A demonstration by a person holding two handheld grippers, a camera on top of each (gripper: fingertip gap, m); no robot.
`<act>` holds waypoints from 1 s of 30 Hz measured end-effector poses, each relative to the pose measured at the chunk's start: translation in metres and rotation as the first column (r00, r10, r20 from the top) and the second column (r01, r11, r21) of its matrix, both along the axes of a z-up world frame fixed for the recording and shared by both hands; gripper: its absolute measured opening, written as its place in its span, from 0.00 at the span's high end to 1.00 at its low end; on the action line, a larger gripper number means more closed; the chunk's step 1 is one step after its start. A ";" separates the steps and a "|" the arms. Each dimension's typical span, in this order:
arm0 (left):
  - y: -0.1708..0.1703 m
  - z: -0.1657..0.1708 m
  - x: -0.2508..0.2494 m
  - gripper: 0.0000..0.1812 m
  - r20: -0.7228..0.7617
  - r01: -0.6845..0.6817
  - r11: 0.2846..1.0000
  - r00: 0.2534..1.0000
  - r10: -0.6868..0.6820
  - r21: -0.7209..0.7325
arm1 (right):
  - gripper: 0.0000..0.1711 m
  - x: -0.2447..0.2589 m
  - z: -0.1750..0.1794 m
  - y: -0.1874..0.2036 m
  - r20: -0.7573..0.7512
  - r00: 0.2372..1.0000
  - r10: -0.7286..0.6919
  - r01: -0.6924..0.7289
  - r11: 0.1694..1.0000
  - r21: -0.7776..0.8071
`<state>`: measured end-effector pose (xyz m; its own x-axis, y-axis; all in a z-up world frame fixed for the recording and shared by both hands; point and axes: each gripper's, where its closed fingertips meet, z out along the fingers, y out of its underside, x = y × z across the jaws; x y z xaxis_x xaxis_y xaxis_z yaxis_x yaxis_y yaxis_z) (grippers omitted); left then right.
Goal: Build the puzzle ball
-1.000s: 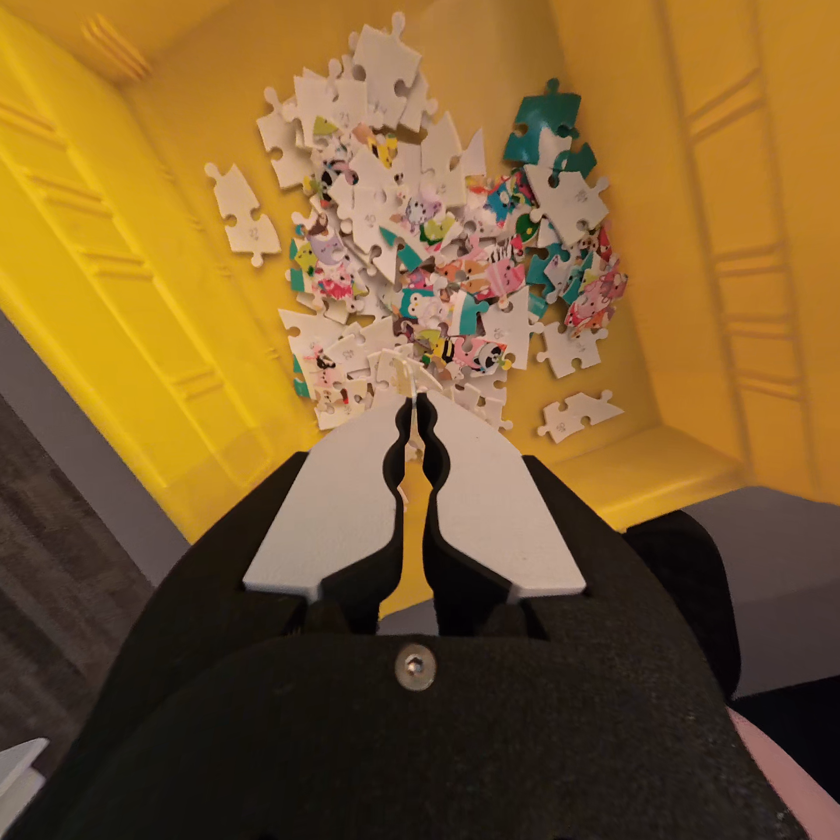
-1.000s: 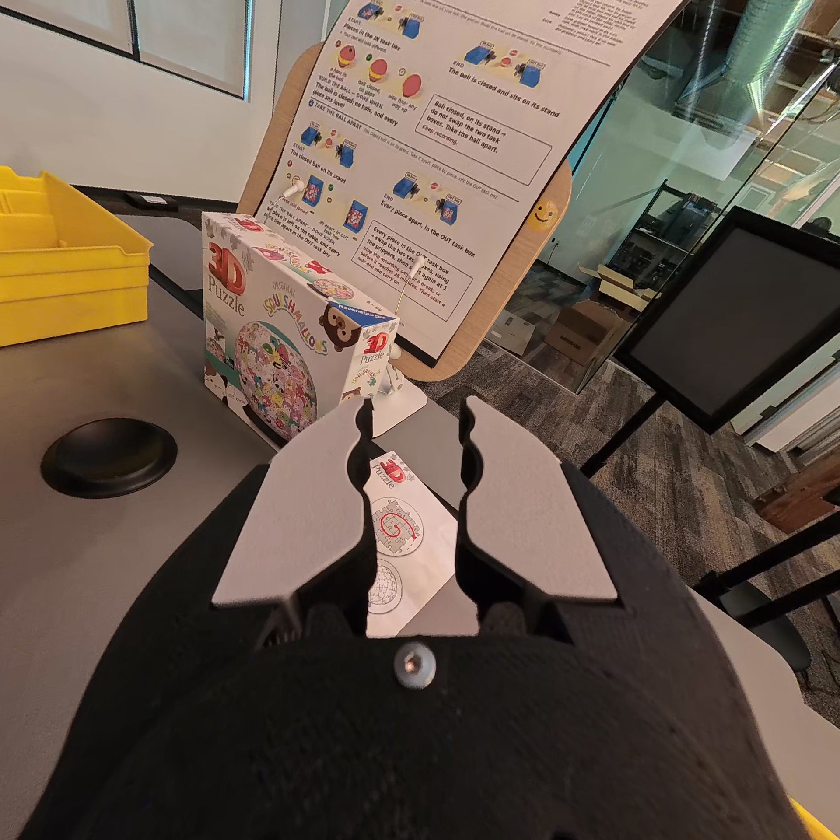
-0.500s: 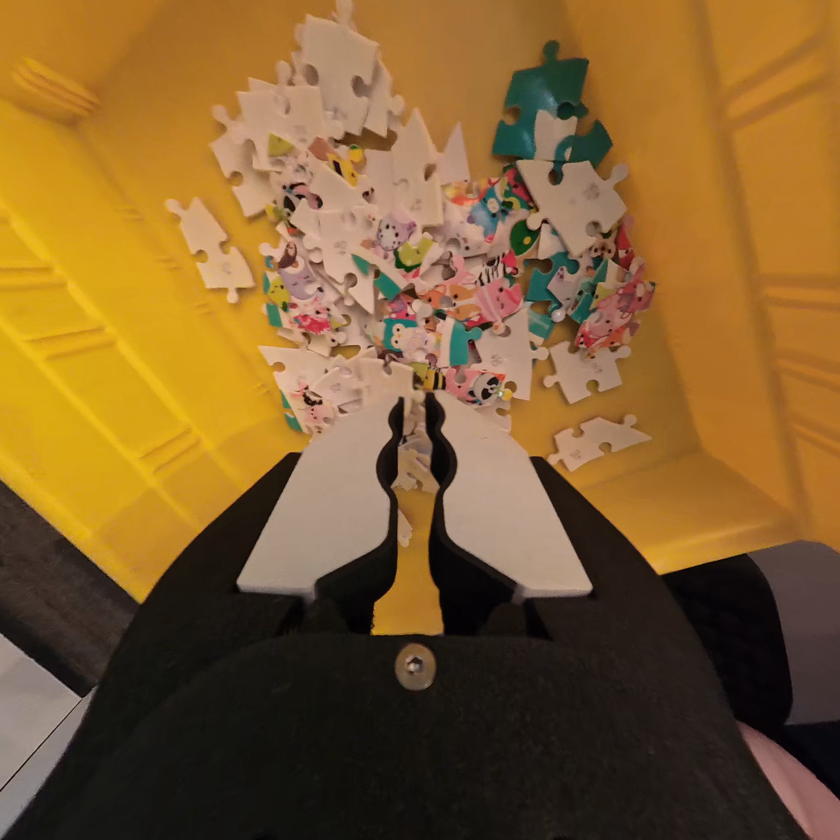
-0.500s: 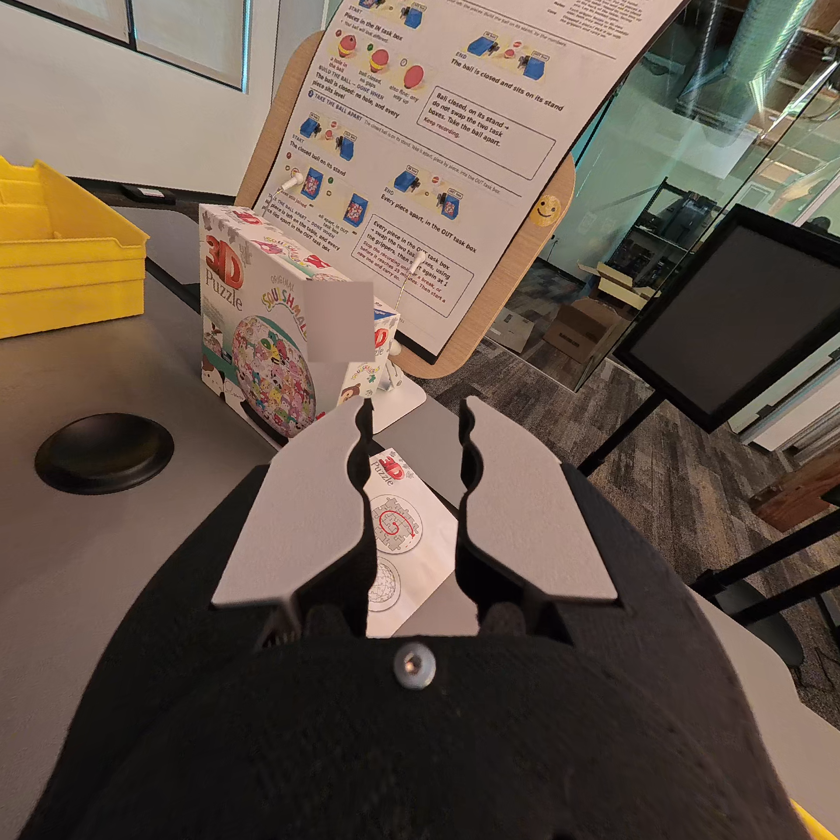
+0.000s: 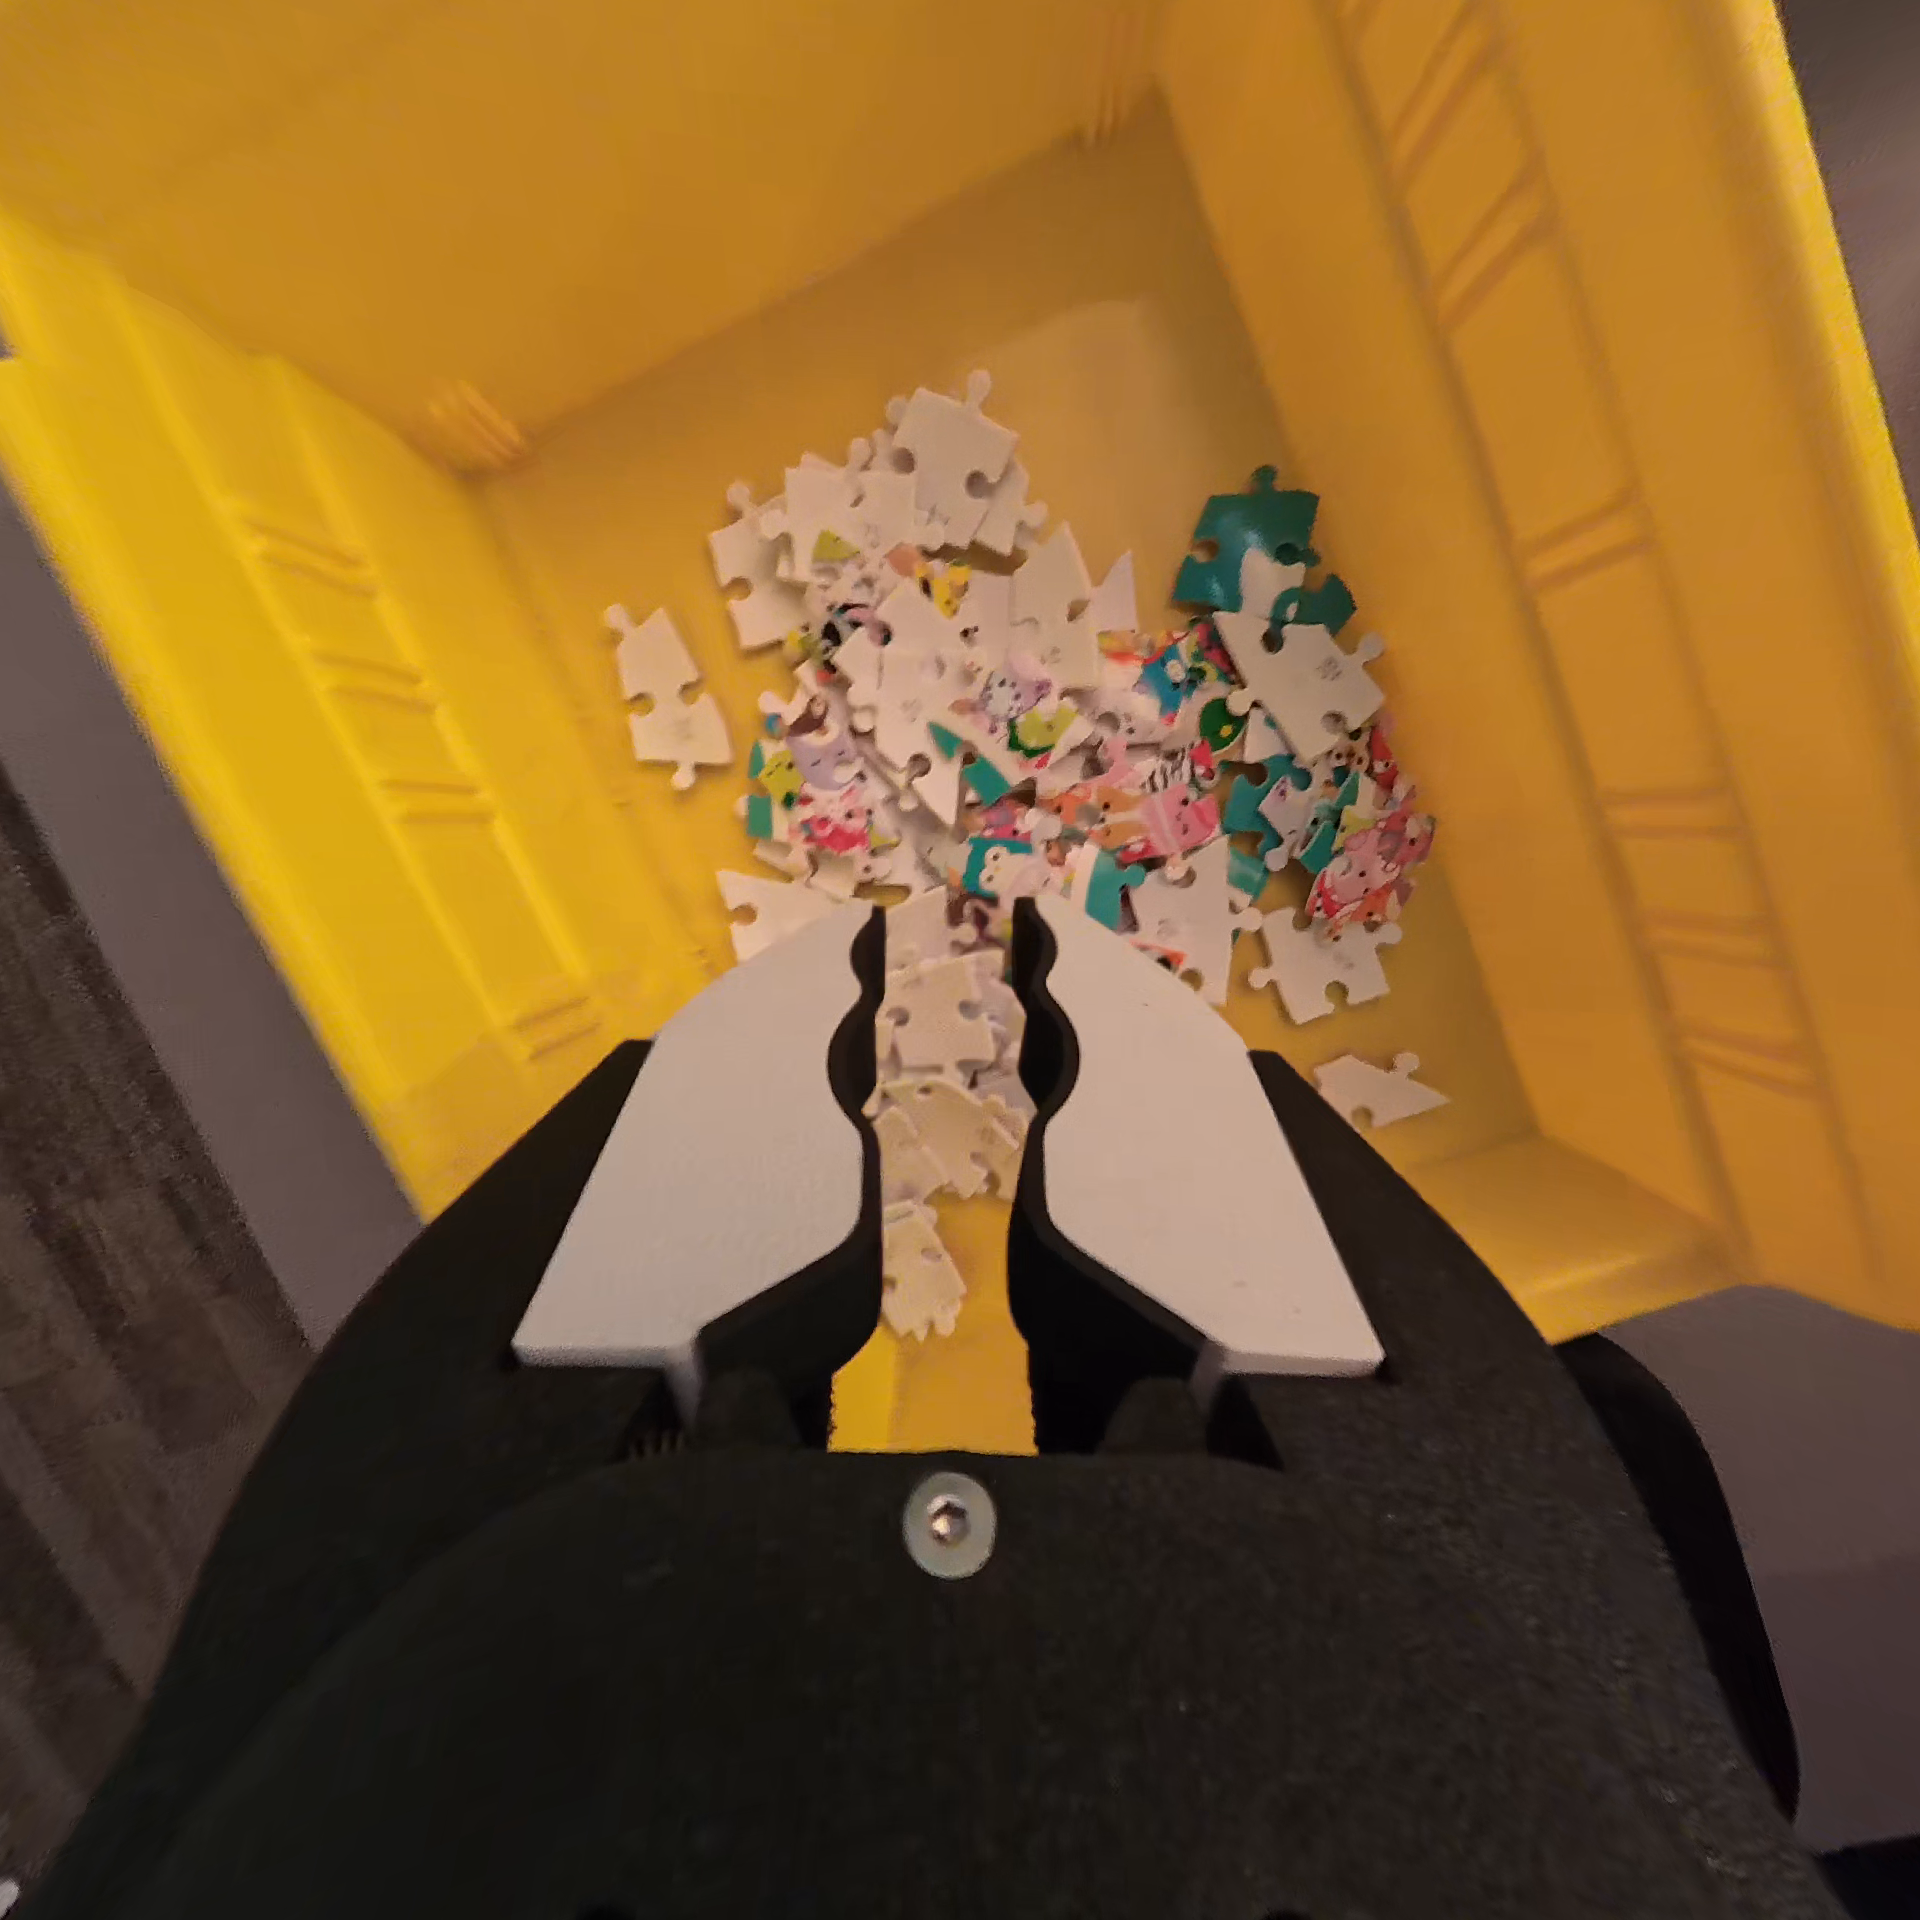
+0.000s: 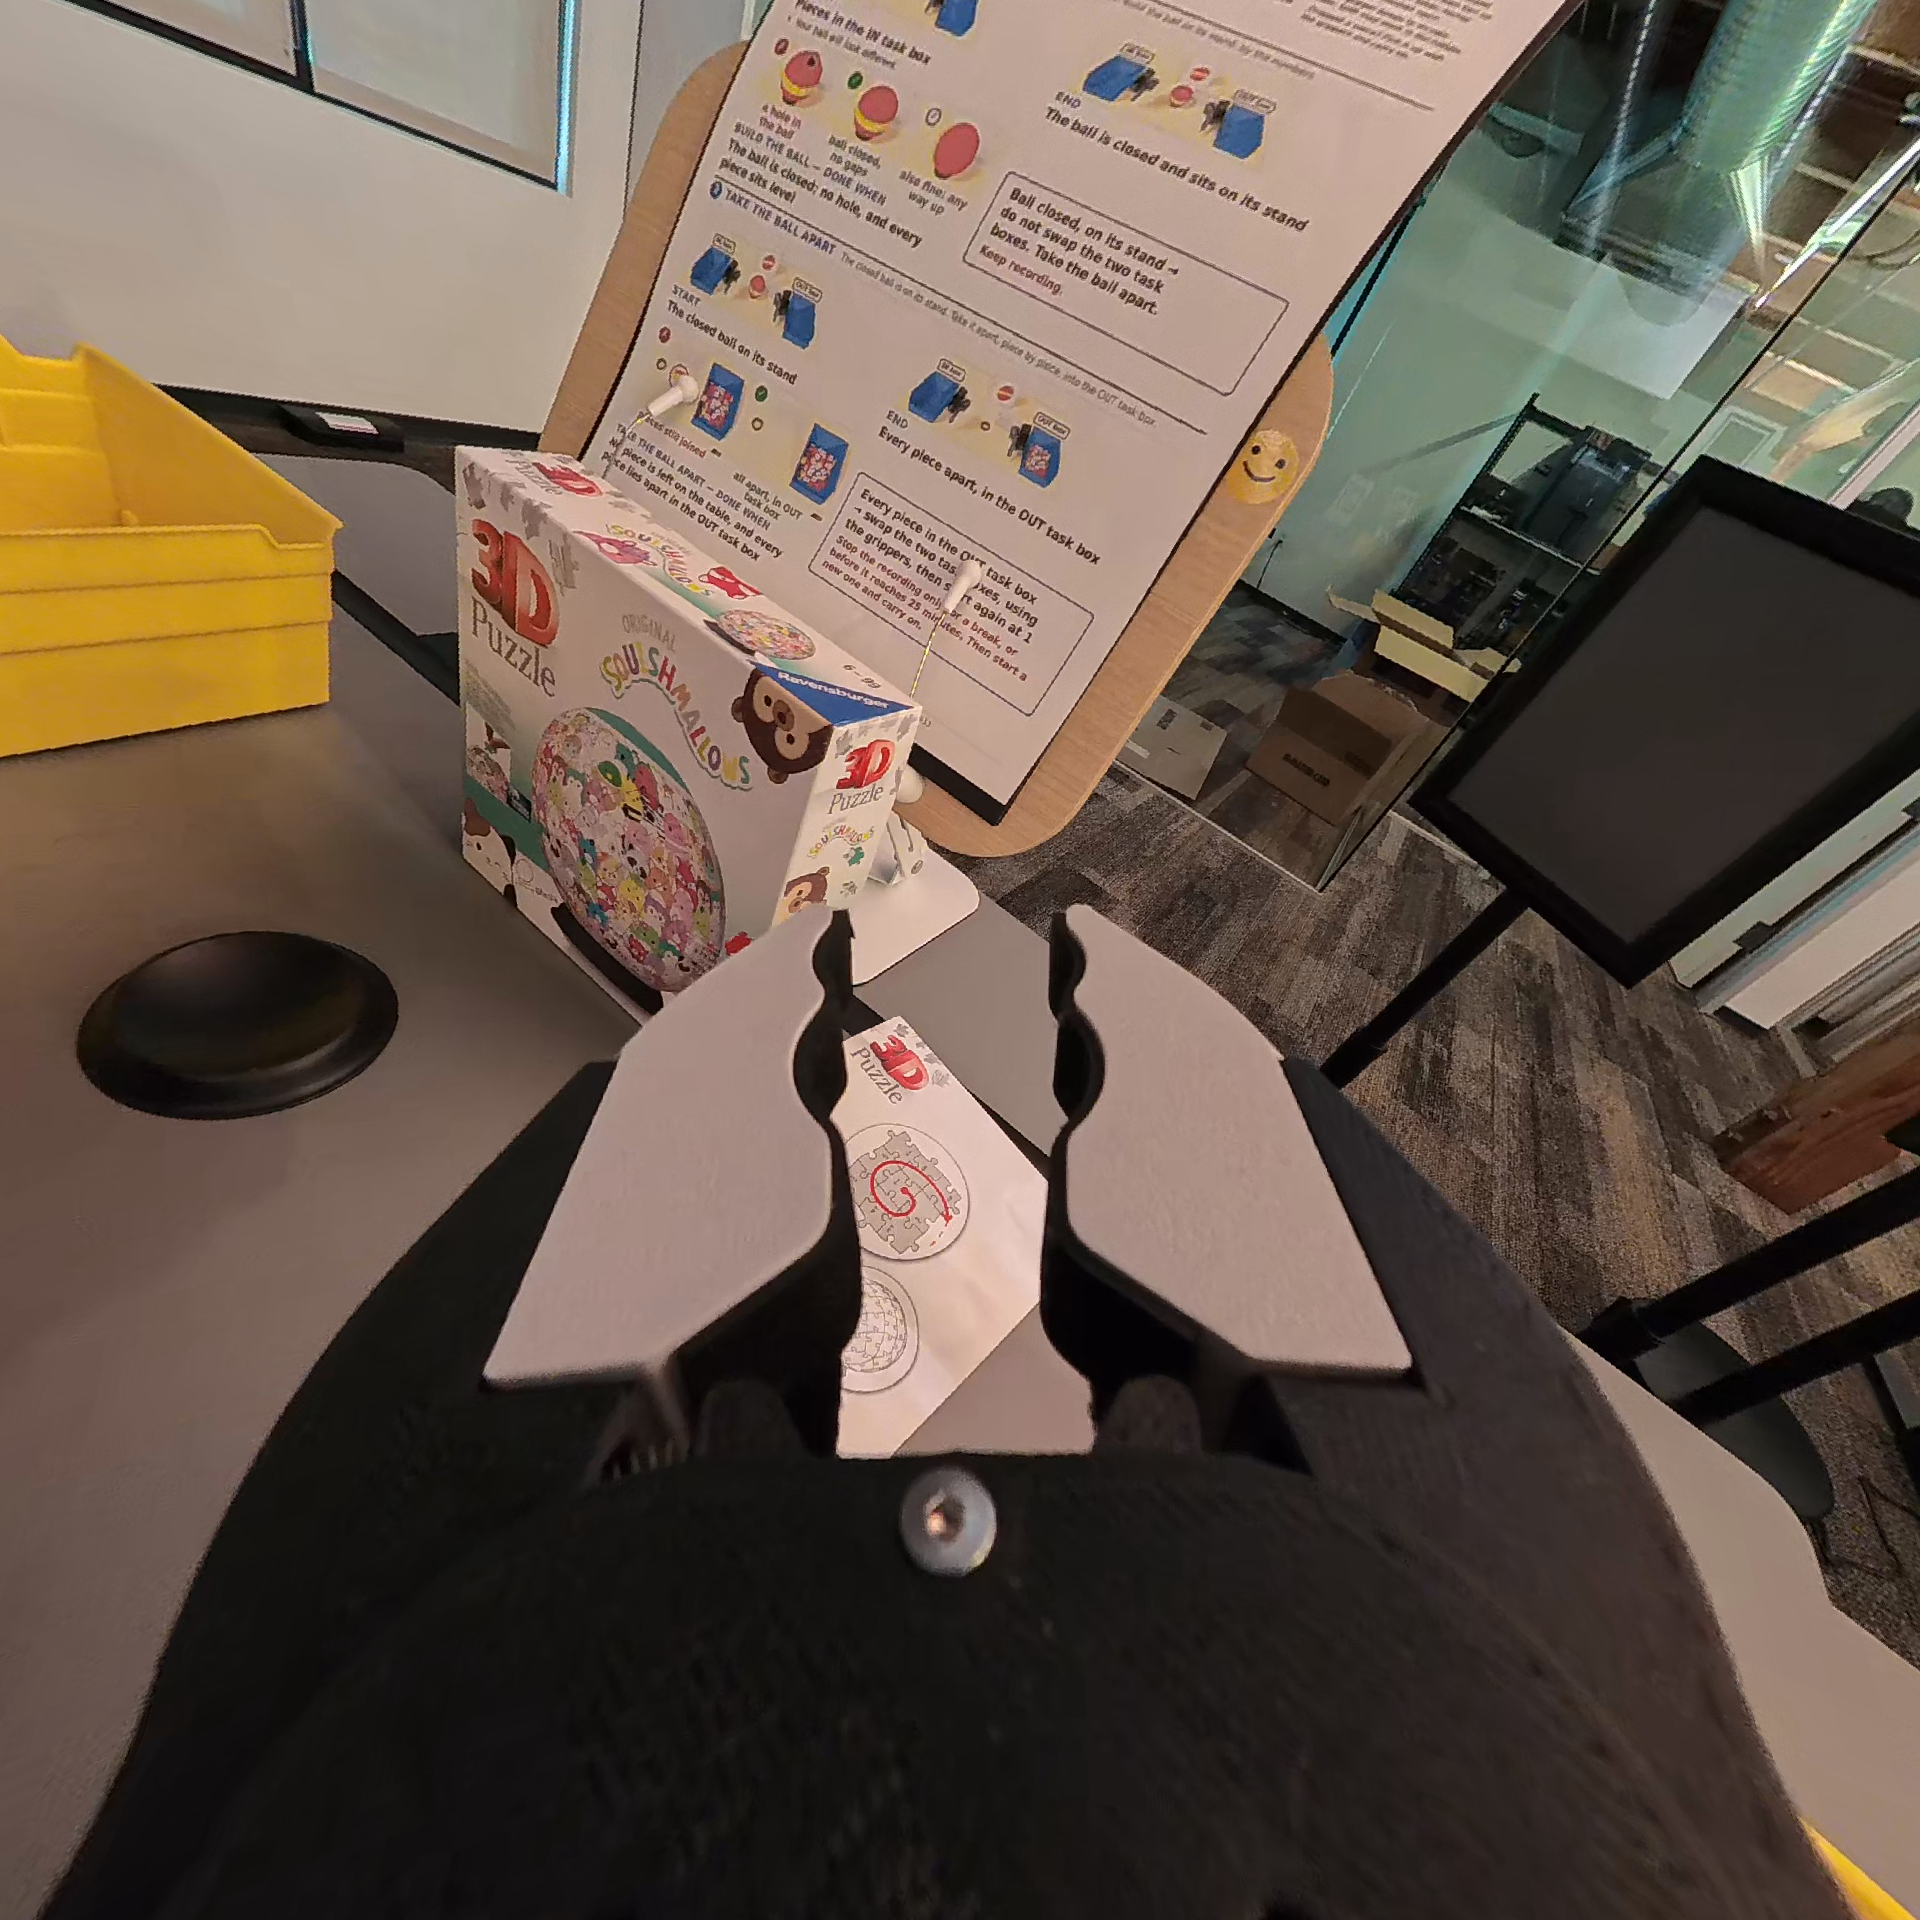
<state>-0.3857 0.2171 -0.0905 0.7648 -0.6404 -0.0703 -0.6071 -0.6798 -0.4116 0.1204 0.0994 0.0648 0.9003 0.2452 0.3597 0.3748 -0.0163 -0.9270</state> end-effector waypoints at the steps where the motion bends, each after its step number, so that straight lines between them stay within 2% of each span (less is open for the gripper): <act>1: 0.001 -0.005 0.002 0.87 -0.010 0.003 1.000 1.000 -0.003 -0.012 | 0.78 0.000 0.000 0.000 0.000 1.000 0.001 -0.001 1.000 0.000; 4: 0.004 -0.014 0.004 0.86 -0.042 0.012 1.000 0.999 -0.013 -0.022 | 0.78 0.000 -0.001 0.000 0.001 1.000 0.000 0.000 1.000 -0.003; 8: 0.009 -0.018 0.023 0.83 0.078 0.028 0.999 0.997 -0.026 -0.033 | 0.78 0.002 -0.003 0.002 -0.004 1.000 -0.002 0.002 1.000 -0.009; 11: 0.000 -0.026 0.036 0.80 0.133 0.070 0.991 0.990 -0.055 -0.110 | 0.78 0.002 -0.005 0.002 0.002 1.000 -0.002 0.002 1.000 -0.015; 13: 0.000 -0.029 0.029 0.80 0.093 0.048 0.992 0.995 -0.037 -0.118 | 0.78 0.001 -0.005 0.002 0.006 1.000 -0.004 0.004 1.000 -0.015; 17: -0.003 -0.029 -0.012 0.81 -0.041 -0.120 0.981 0.992 0.116 -0.150 | 0.78 0.002 -0.005 0.002 0.007 1.000 -0.005 0.005 1.000 -0.015; 21: -0.017 -0.034 -0.024 0.81 -0.087 -0.190 0.954 0.981 0.174 -0.234 | 0.78 0.002 -0.005 0.002 0.007 1.000 -0.005 0.005 1.000 -0.015; 24: -0.020 -0.040 -0.028 0.81 -0.150 -0.176 0.955 0.978 0.143 -0.240 | 0.78 0.002 -0.004 0.002 0.010 1.000 -0.004 0.004 1.000 -0.011; 30: -0.018 -0.047 -0.022 0.78 -0.142 -0.138 0.958 0.984 0.104 -0.253 | 0.78 0.003 -0.003 0.002 0.007 1.000 -0.007 0.007 1.000 -0.011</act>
<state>-0.4077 0.1988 -0.1372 0.8334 -0.5525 -0.0142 -0.5491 -0.8247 -0.1357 0.1235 0.1011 0.0614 0.8994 0.2425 0.3637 0.3814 -0.0289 -0.9240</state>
